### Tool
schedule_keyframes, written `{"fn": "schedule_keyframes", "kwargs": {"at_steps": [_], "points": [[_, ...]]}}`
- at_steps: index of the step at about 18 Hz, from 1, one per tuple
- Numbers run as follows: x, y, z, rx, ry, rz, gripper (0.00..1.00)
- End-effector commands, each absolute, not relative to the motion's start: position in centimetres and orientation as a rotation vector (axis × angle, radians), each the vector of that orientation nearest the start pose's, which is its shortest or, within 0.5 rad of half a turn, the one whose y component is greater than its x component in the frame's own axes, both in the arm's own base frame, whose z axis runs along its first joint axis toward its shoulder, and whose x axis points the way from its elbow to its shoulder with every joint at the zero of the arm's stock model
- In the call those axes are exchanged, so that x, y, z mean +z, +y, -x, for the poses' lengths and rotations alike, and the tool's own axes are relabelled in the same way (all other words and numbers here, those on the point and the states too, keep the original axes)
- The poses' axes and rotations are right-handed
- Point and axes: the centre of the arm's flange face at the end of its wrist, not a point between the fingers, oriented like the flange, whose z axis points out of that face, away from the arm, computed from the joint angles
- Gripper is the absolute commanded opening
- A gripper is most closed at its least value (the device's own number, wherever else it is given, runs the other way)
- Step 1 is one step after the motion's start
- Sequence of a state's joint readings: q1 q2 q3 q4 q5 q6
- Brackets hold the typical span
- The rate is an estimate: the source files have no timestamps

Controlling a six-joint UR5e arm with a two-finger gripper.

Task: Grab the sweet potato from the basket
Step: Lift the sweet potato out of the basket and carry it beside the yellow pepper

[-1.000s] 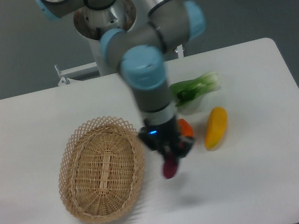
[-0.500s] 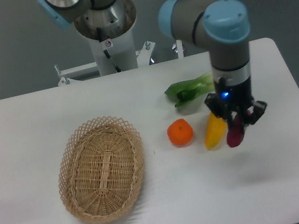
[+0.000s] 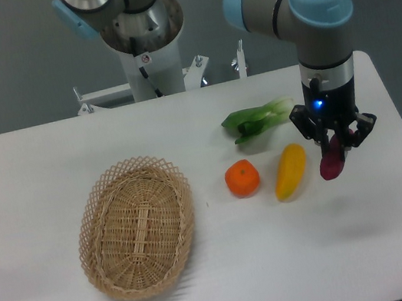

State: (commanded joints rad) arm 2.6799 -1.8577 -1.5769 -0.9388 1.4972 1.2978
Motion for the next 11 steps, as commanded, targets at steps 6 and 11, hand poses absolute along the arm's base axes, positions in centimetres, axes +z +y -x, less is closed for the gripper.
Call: {"fn": "schedule_keyframes", "kwargs": {"at_steps": [6, 11], "points": [[39.48, 40.35, 49.41, 0.433, 0.295, 2.909, 0.31], [39.84, 40.32, 49.34, 0.441, 0.295, 2.906, 0.31]]}}
